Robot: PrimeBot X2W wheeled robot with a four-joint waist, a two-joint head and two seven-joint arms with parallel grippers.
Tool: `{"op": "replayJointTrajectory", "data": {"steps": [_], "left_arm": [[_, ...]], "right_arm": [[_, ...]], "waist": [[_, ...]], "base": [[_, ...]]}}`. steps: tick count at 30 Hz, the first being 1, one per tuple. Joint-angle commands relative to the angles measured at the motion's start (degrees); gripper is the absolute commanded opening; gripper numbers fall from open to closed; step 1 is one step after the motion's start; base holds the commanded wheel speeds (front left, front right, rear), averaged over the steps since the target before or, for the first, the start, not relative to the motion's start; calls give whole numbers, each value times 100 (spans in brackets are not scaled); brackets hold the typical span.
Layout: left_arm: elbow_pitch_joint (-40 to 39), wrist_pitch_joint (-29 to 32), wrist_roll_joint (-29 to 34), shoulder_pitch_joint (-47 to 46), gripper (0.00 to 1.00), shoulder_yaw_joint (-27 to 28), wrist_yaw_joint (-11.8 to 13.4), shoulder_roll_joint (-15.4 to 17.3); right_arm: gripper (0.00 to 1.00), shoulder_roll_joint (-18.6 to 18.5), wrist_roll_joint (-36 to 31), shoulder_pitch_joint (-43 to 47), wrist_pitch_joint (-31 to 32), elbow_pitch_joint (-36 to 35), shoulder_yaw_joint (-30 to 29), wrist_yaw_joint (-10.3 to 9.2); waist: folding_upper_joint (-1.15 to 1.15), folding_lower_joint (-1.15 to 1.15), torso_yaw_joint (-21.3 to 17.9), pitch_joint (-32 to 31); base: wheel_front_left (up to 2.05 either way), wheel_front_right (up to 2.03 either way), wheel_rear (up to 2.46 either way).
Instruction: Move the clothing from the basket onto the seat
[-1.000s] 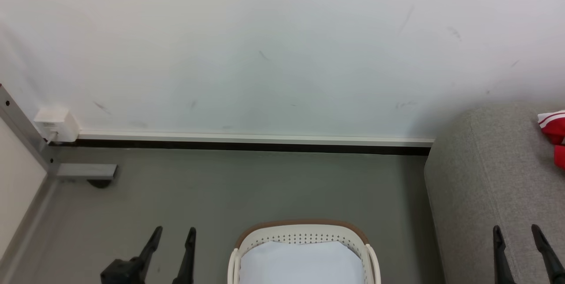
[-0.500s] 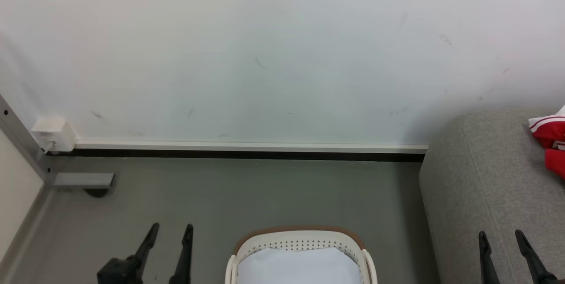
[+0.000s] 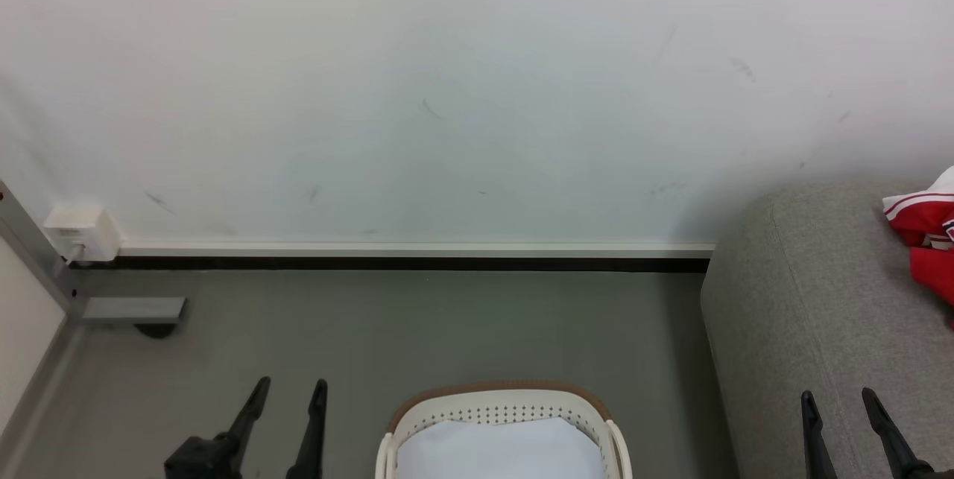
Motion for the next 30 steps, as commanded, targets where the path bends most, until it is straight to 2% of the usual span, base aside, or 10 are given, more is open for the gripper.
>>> {"op": "replayJointTrajectory", "data": {"steps": [1, 7, 8, 14, 30], "left_arm": [[14, -2, 70, 55, 100, 45, -22, -13], [33, -2, 106, 32, 100, 83, -149, -72], [22, 0, 60, 0, 0, 73, -146, -58], [225, 34, -28, 74, 0, 72, -155, -126], [165, 488, -1737, -60, 0, 351, -225, -206]], "right_arm": [[100, 6, 19, -14, -18, 3, -7, -14], [100, 5, 29, -31, -19, -5, -17, -14], [0, 1, 2, -1, 0, -2, -9, 0], [0, 37, 90, 48, 71, 217, -21, 1], [0, 25, 1913, -172, 509, 200, -44, -1]], "waist": [[0, 0, -6, 1], [0, 0, -15, 10], [0, 0, -16, 9], [0, 0, -18, 12], [0, 0, -37, 41]], "base": [[0, 0, 0], [0, 0, 0], [0, 0, 0], [0, 0, 0], [0, 0, 0]]}}
